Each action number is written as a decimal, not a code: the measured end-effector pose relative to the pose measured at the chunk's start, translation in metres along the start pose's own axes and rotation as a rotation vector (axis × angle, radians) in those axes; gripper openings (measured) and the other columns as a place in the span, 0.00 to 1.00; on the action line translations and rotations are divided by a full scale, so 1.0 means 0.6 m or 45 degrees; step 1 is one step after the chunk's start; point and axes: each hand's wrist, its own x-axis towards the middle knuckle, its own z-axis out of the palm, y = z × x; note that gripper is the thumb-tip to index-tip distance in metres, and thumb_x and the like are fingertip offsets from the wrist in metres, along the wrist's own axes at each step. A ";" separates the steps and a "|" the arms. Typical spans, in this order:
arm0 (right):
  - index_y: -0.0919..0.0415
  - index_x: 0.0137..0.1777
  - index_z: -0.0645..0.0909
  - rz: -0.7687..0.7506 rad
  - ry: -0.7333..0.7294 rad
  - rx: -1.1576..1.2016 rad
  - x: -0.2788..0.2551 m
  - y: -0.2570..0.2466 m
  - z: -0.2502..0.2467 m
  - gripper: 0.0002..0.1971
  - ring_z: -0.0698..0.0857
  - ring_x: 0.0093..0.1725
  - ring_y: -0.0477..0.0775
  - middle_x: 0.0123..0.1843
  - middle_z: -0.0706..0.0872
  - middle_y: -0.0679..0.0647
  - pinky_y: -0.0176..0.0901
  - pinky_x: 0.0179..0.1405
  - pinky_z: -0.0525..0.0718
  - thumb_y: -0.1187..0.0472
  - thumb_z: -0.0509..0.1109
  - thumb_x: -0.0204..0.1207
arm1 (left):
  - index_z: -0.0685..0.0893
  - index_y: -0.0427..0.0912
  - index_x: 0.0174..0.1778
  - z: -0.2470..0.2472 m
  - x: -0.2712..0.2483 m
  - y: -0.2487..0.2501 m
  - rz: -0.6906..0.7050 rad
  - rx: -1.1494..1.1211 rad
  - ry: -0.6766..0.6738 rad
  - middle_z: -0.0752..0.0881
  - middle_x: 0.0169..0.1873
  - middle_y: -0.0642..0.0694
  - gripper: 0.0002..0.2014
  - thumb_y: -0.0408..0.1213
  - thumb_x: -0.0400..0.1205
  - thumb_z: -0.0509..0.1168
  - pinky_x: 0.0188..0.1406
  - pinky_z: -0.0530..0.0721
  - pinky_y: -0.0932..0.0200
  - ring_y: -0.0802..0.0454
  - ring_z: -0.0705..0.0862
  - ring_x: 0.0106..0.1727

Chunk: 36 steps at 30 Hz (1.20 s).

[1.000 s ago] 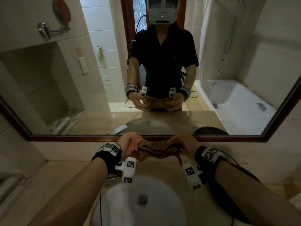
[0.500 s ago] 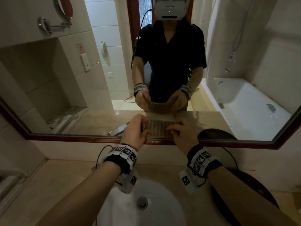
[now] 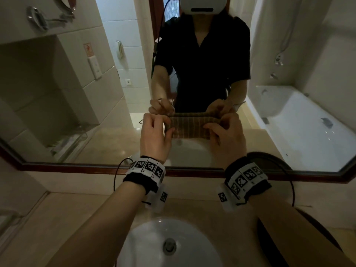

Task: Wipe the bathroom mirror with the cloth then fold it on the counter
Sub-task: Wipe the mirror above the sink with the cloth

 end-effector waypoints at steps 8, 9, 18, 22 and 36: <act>0.56 0.64 0.83 0.242 -0.151 -0.082 -0.006 -0.062 -0.013 0.16 0.86 0.46 0.62 0.50 0.88 0.56 0.41 0.38 0.73 0.58 0.61 0.80 | 0.76 0.53 0.44 -0.007 -0.006 0.011 -0.142 0.145 -0.132 0.75 0.29 0.59 0.06 0.42 0.79 0.68 0.25 0.72 0.62 0.55 0.78 0.29; 0.58 0.67 0.80 0.284 -0.163 -0.044 -0.011 -0.071 -0.007 0.16 0.86 0.48 0.61 0.52 0.89 0.56 0.42 0.41 0.74 0.58 0.62 0.81 | 0.73 0.54 0.42 -0.006 -0.007 0.012 -0.143 0.152 -0.133 0.74 0.28 0.58 0.08 0.41 0.78 0.68 0.24 0.68 0.64 0.56 0.75 0.27; 0.58 0.65 0.84 -0.277 -0.032 -0.120 -0.028 -0.044 0.059 0.17 0.77 0.62 0.64 0.64 0.81 0.64 0.60 0.58 0.79 0.60 0.63 0.78 | 0.75 0.51 0.43 -0.013 -0.040 0.000 0.017 -0.022 -0.313 0.79 0.36 0.55 0.03 0.41 0.79 0.64 0.28 0.81 0.54 0.55 0.79 0.31; 0.49 0.75 0.76 -0.479 -0.092 -0.308 -0.057 -0.016 0.075 0.25 0.66 0.76 0.67 0.78 0.70 0.63 0.63 0.75 0.61 0.56 0.62 0.77 | 0.81 0.47 0.56 -0.019 -0.144 -0.080 0.212 0.222 -0.668 0.83 0.49 0.49 0.11 0.37 0.78 0.62 0.31 0.84 0.52 0.47 0.84 0.38; 0.41 0.83 0.58 -0.287 -0.368 -0.441 -0.151 -0.063 0.189 0.30 0.51 0.82 0.69 0.86 0.50 0.60 0.70 0.79 0.43 0.44 0.55 0.80 | 0.72 0.38 0.77 -0.032 -0.245 -0.225 0.090 0.672 -1.065 0.75 0.71 0.36 0.39 0.34 0.65 0.69 0.69 0.78 0.42 0.40 0.75 0.72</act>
